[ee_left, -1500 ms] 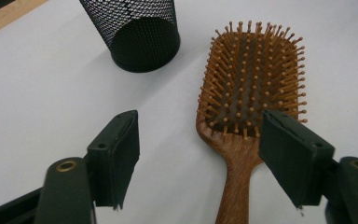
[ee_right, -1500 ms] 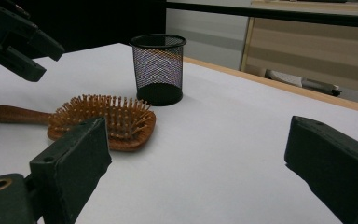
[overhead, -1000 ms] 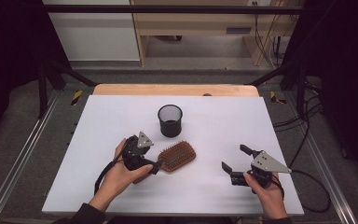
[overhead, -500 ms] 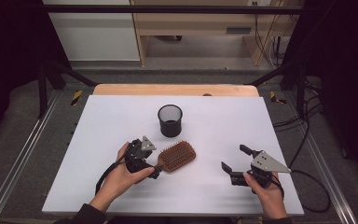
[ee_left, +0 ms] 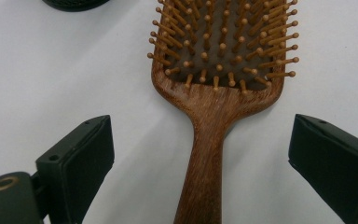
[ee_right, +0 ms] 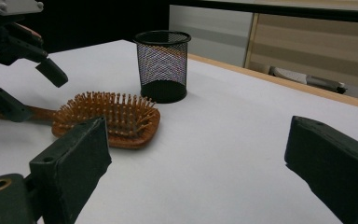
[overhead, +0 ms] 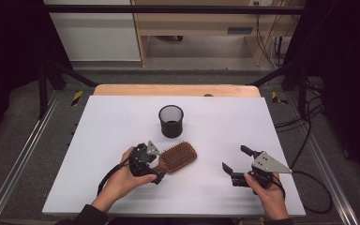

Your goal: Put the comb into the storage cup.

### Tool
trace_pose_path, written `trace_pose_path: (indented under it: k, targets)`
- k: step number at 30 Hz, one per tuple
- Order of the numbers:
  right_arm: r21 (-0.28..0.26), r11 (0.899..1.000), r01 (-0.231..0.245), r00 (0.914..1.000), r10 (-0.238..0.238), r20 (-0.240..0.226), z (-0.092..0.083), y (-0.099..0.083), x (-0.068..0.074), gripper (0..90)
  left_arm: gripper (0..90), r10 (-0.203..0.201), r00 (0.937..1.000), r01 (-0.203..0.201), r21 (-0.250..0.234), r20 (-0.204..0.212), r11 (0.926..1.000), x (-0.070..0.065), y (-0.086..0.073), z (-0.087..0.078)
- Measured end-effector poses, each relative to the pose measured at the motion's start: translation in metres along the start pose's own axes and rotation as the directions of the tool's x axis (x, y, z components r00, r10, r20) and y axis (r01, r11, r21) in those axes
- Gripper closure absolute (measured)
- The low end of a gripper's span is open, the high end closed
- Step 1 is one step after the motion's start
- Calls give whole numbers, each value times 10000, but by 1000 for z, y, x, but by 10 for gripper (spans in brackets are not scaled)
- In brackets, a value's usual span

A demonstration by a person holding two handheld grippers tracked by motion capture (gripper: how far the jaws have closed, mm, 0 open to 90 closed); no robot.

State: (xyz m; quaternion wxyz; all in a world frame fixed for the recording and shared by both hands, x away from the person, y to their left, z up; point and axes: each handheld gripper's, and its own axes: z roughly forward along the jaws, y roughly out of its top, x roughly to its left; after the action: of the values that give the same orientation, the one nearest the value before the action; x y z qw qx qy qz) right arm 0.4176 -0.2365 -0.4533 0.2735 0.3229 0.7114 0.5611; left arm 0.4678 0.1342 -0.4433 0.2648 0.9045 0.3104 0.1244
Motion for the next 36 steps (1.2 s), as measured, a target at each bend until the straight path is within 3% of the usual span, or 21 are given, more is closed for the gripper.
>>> trace_pose_path:
  k: [8, 12, 16, 22, 27, 32, 36]
  targets:
    - [-30, 10000, -59, 10000, 59, 37, -1, 0, -1, 67, 116, -19, 10000, 18, 127, 22, 9999, 2, -1, 3]
    - [1, 10000, -45, 10000, 45, 26, 0, 0, -1, 67, 203, 175, 9993, -186, 343, 323, 9992, 3, -4, 6]
    - [31, 10000, -57, 10000, 57, 1, 1, -1, 0, 67, 260, 359, 9985, -378, 452, 419, 9983, 3, -5, 7]
    - [47, 9999, -90, 10000, 90, -11, 1, -1, -1, 67, 437, 601, 9965, -634, 560, 580, 9964, 3, -3, 7]
    - [72, 9999, -102, 9999, 102, -17, 1, -1, -1, 67, 532, 798, 9940, -848, 666, 750, 9942, 2, 1, 8]
    - [74, 9999, -112, 9999, 112, -25, 1, -2, -1, 67, 584, 1050, 9914, -1123, 947, 784, 9891, 2, 2, 10]
    - [99, 9999, -134, 9999, 134, -51, 2, -2, -1, 67, 602, 1019, 9916, -1103, 1090, 802, 9879, 2, 2, 11]
